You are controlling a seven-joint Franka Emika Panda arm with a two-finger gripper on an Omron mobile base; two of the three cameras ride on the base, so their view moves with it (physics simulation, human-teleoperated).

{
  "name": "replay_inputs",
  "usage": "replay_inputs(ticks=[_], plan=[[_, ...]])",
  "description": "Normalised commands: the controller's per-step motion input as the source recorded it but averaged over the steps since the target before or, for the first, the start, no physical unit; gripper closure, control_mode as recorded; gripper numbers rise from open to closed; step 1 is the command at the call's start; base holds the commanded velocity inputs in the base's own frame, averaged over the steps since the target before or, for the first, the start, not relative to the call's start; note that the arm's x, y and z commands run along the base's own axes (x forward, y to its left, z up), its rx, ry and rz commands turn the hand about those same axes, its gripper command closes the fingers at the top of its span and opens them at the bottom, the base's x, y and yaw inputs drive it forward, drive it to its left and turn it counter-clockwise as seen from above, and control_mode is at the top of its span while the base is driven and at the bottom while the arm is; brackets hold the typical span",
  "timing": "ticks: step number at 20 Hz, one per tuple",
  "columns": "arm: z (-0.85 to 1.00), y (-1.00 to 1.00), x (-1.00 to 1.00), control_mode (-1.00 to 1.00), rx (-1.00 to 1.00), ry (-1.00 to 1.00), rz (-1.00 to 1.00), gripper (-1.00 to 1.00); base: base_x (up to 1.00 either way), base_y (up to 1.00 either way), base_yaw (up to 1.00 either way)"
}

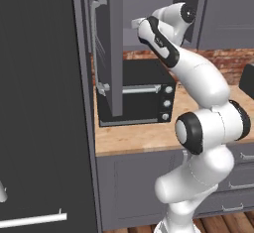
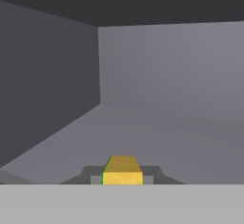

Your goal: Pick up the sponge and dish brush from the sink, and place them back in the cabinet, and close the cabinet door.

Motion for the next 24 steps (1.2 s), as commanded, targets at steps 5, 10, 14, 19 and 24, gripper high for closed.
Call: replay_inputs(ticks=[5,10,14,19,24], plan=[[-0.08,0.01,0.42,-1.00,0.00,0.00,0.00,1.00,0.00,0.00,0.00],[-0.12,0.01,0.38,-1.00,0.00,0.00,0.00,1.00,0.00,0.00,0.00],[-0.10,0.00,0.39,-1.00,0.00,0.00,0.00,1.00,0.00,0.00,0.00],[-0.07,0.00,0.35,-1.00,0.00,0.00,0.00,1.00,0.00,0.00,0.00],[-0.04,0.00,0.31,-1.00,0.00,0.00,0.00,1.00,0.00,0.00,0.00]])
